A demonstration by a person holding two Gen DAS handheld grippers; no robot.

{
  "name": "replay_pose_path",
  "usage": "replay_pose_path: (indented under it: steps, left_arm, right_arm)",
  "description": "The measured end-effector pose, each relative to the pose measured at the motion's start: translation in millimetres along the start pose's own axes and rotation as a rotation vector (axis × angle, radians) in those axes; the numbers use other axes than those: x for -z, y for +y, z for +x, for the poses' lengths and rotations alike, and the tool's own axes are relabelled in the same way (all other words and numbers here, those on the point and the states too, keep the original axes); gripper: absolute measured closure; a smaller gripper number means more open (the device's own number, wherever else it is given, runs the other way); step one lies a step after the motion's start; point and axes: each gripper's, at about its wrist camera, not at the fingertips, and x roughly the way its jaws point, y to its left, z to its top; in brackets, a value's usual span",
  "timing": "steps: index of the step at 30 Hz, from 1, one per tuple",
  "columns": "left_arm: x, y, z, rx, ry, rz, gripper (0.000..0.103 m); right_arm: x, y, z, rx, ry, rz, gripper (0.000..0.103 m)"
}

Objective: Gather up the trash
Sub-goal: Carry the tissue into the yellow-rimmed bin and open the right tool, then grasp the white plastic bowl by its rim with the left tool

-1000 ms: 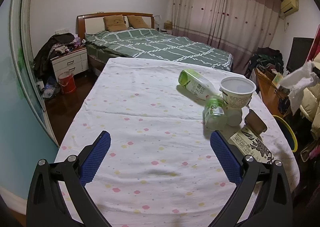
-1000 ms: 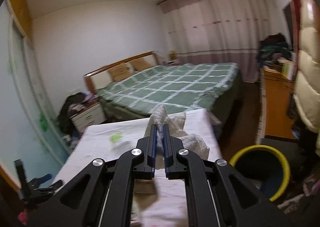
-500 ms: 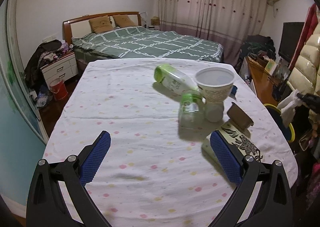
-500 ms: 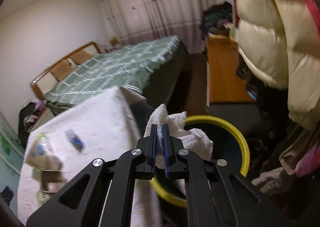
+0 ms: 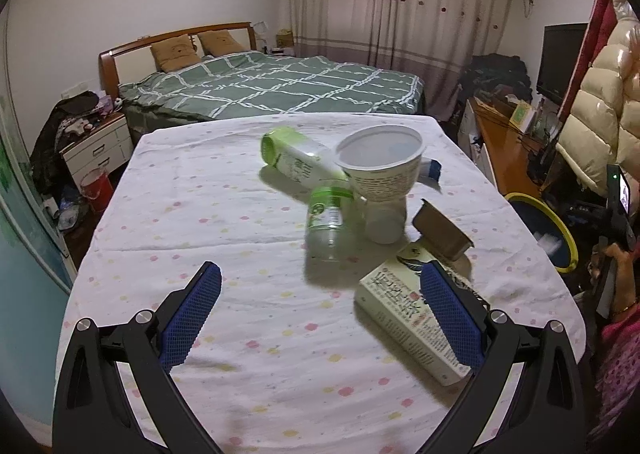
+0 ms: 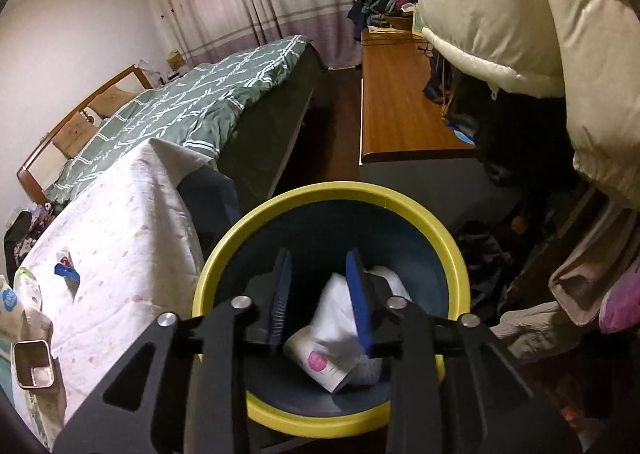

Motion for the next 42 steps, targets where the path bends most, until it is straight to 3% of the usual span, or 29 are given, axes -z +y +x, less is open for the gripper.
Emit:
replay_pose_path:
  steps: [13,21,42]
  left_arm:
    - [-24.4,-17.2,27.1,0.087,-0.025,-0.002,0.005]
    - [-44.1,-26.8,68.7,0.179,0.018,-0.061,0.005]
    - [-67.0,-39.4,138.5,0.144,0.043,-0.145,0.005]
  right_arm:
    - [9.9,19.8,-26.5,-0.061,-0.045,-0.052,0.069]
    - [11.1,20.2,-29.4,-0.083,-0.039,-0.047,0.065]
    - [13.3,15.1,-19.3,-0.097,-0.025,-0.043,0.065]
